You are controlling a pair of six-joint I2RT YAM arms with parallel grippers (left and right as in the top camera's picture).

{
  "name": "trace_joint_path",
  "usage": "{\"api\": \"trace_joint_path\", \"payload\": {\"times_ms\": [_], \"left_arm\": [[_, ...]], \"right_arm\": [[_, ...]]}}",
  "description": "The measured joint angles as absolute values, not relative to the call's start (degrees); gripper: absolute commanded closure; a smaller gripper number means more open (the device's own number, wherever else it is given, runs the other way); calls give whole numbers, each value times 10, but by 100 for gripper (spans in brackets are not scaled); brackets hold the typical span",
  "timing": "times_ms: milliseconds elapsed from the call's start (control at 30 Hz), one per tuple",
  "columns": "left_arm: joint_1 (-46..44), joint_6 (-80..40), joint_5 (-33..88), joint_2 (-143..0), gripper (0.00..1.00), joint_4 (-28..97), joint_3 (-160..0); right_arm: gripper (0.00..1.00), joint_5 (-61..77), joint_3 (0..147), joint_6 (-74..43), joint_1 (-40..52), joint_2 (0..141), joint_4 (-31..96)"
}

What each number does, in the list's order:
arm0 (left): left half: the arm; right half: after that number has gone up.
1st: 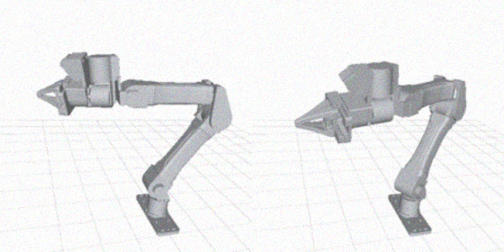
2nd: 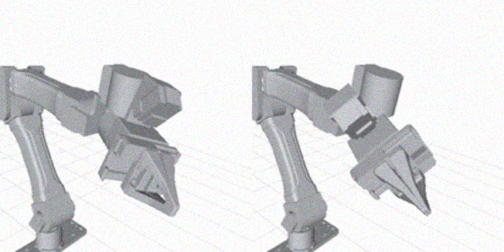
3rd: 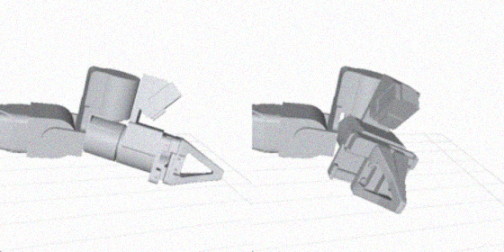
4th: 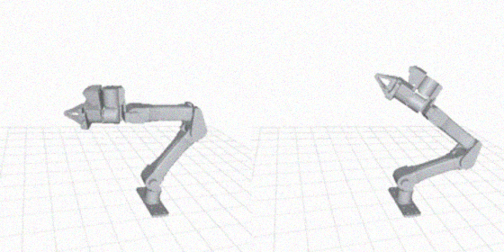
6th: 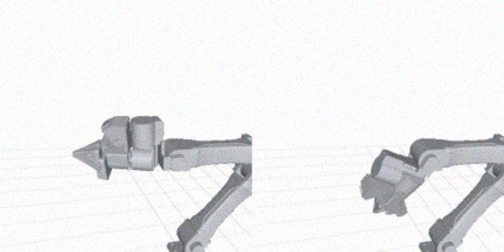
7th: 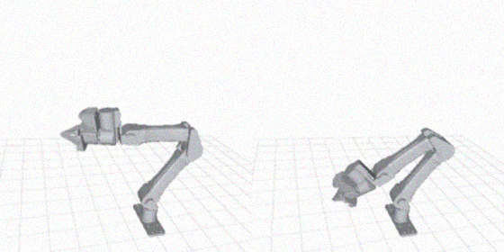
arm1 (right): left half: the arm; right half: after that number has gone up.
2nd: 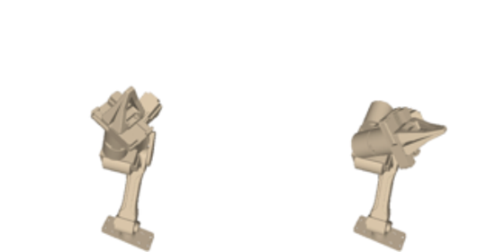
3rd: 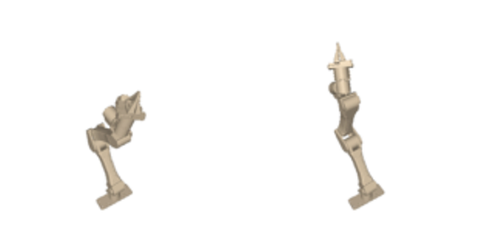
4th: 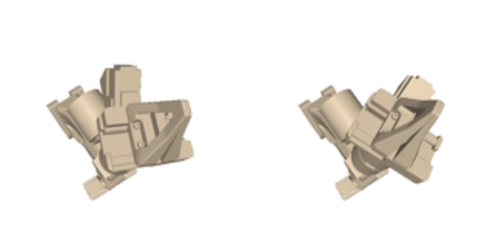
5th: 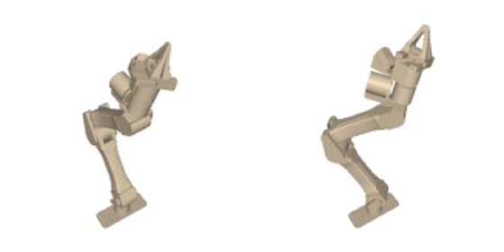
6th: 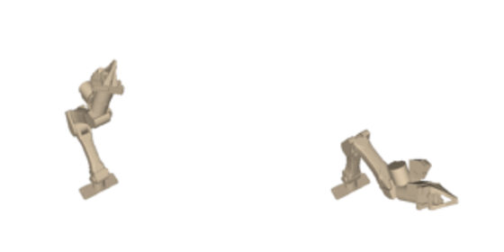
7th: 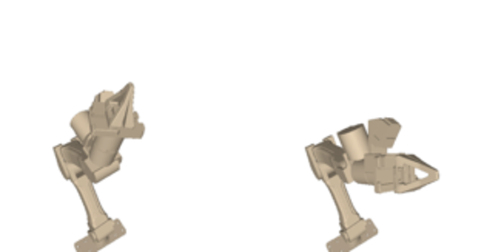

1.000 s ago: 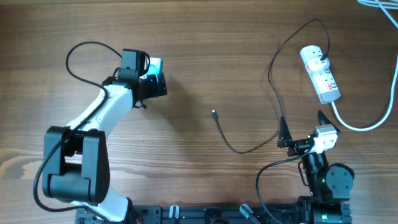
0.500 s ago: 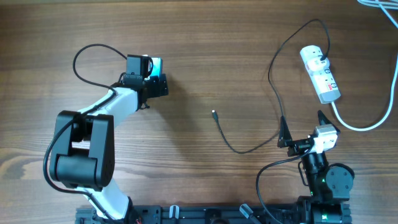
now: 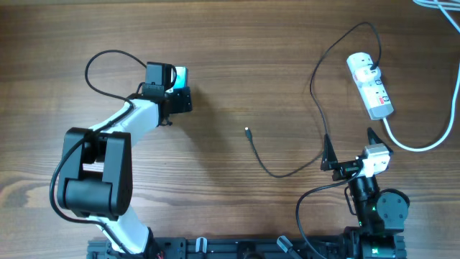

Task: Plug charger to phone and switch on socket
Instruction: 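Move the left gripper over the Galaxy S25 phone and lower, then grasp the phone's bottom edge with the left gripper and lift it upright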

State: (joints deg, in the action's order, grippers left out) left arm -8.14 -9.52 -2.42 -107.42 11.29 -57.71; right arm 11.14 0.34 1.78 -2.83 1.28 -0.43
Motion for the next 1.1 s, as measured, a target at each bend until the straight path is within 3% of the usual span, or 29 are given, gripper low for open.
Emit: {"api": "trace_joint_path", "payload": {"times_ms": [400, 767, 900, 1033, 1100], "left_arm": [[-81, -93, -23, -1074, 28, 145, -583], [-81, -98, -17, -1057, 32, 320, -601], [-82, -104, -12, -1051, 27, 413, -604], [-82, -119, -1, -1051, 0, 475, -602], [-82, -124, 3, -1051, 0, 477, -600]], "right_arm": [[0, 111, 3, 18, -28, 13, -4], [0, 111, 3, 18, -28, 13, -4], [0, 111, 3, 18, -28, 13, -4], [0, 111, 3, 18, -28, 13, -4], [0, 111, 3, 18, -28, 13, -4]]}}
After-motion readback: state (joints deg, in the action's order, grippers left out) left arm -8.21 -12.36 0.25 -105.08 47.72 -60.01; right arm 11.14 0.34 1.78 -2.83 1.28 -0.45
